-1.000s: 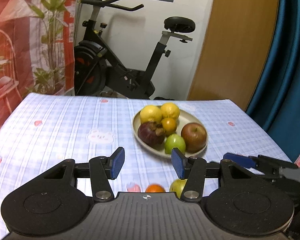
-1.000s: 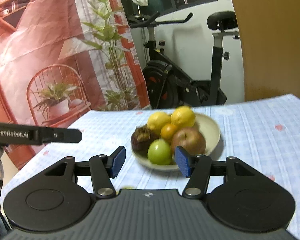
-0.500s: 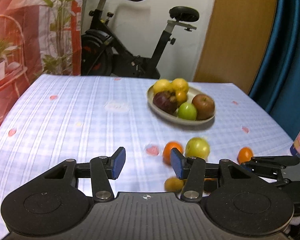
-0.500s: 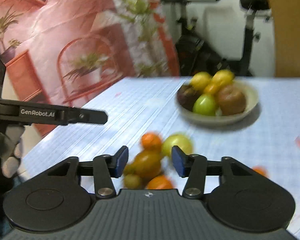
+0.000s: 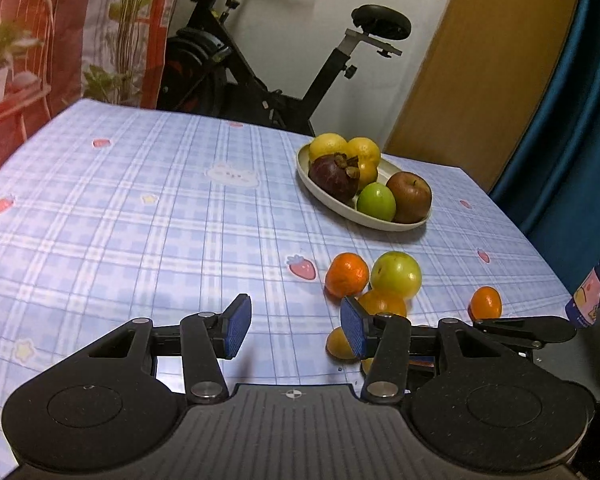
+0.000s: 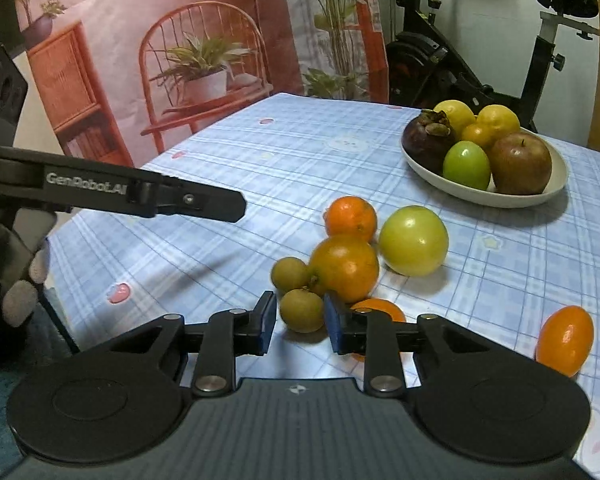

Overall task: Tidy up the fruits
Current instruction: 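Grasp a small brown fruit with the right gripper while the left gripper grasps a small yellow fruit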

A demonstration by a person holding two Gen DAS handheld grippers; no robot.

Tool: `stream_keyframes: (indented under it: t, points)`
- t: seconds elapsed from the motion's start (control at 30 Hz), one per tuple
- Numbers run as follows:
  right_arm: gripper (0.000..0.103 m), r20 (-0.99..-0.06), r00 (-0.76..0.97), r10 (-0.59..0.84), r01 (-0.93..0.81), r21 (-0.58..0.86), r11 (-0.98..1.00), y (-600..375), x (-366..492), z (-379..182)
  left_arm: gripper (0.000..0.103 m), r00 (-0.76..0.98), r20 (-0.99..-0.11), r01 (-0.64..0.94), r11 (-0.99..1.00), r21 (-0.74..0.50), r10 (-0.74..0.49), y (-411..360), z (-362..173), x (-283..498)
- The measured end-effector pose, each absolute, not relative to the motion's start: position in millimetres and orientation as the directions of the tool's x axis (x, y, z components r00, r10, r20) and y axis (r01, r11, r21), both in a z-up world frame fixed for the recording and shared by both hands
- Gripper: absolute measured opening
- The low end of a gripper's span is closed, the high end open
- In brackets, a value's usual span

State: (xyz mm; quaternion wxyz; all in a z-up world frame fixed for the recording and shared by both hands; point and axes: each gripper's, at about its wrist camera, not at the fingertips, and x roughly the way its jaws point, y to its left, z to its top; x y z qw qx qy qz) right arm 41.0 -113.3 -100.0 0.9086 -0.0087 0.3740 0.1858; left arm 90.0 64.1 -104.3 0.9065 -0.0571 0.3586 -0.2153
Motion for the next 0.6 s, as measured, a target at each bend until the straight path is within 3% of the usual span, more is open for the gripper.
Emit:
stream_keyframes:
  t: [0.5, 0.6]
  points:
    - [0.03, -0.672, 0.662, 0.334, -0.411, 0.048, 0.91, -107, 41, -110, 0.052, 0.568, -0.651, 0.404, 0.86, -0.313, -0.504, 54, -120, 97]
    - [0.03, -0.668, 0.667, 0.33, -0.42, 0.029, 0.907, -107, 38, -108, 0.045, 0.553, -0.638, 0.422, 0.84, -0.341, -0.537, 54, -119, 97]
